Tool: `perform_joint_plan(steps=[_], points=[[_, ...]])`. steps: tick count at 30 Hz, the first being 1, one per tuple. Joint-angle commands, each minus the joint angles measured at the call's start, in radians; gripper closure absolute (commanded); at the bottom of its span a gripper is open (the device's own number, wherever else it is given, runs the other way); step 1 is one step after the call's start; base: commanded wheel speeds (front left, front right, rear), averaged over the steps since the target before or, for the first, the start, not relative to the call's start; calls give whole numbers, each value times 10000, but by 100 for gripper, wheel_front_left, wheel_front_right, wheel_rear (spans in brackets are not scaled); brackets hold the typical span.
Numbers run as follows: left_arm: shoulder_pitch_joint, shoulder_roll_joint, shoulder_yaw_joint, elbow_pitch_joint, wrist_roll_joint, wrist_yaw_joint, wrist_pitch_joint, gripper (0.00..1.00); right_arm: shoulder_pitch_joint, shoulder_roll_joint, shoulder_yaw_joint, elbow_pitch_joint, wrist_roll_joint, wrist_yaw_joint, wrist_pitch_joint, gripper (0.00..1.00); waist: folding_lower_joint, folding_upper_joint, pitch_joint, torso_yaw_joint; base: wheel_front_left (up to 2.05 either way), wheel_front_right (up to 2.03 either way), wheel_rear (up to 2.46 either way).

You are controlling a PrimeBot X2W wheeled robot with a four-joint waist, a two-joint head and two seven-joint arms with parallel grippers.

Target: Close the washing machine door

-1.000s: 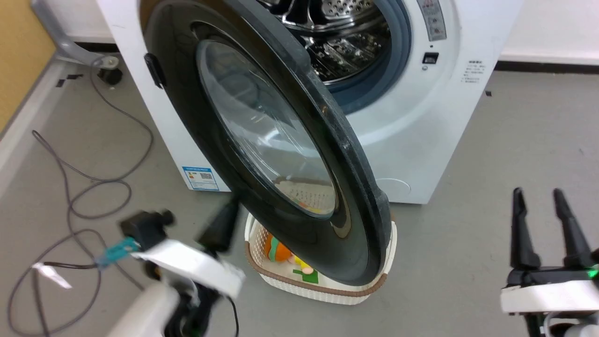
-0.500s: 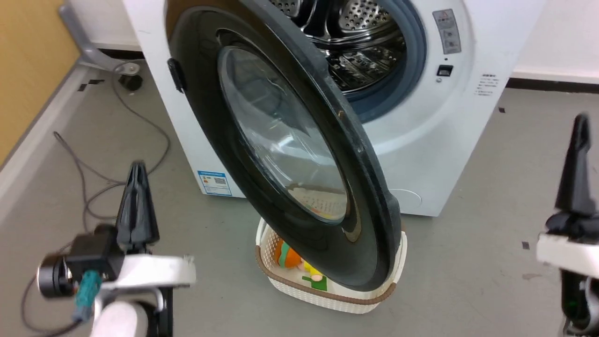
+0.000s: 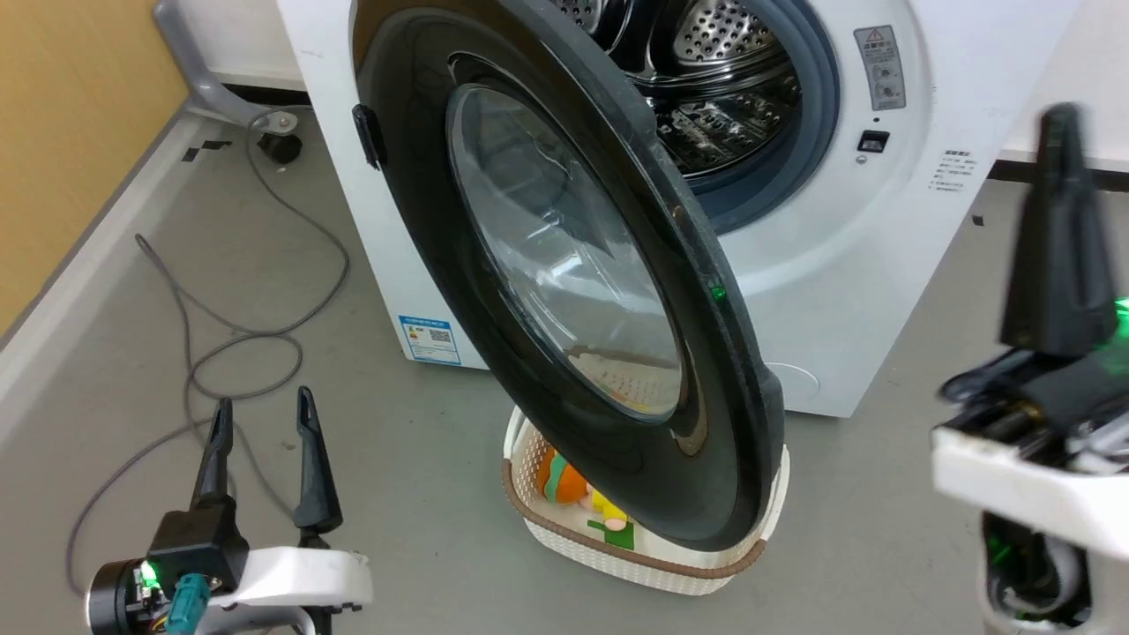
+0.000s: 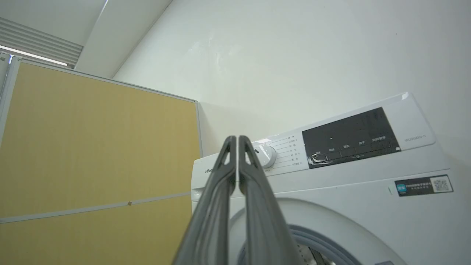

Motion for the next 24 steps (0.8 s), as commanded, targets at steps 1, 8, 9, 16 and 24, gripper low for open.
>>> perform_joint_plan(steps=[1, 8, 9, 16, 24], points=[[141, -60, 54, 13, 156, -89, -43, 0, -179, -224, 311, -132, 212, 8, -44, 100, 0, 0, 15, 41, 0, 0, 0], [178, -348, 248, 86, 508, -374, -43, 0, -316, -1399, 2675, -81, 588, 8, -44, 100, 0, 0, 31, 75, 0, 0, 0], [178, -385, 263, 81, 546, -401, -43, 0, -314, -1550, 3046, 18, 631, 8, -44, 100, 0, 0, 26, 69, 0, 0, 0], [194, -556, 395, 46, 783, -512, -43, 0, -382, -2603, 5659, 797, 597, 8, -44, 100, 0, 0, -8, -18, 0, 0, 0], [227, -665, 562, -22, 896, -550, -43, 0, -341, -3291, 7450, 2200, -142, 8, -44, 100, 0, 0, -23, -175, 0, 0, 0]])
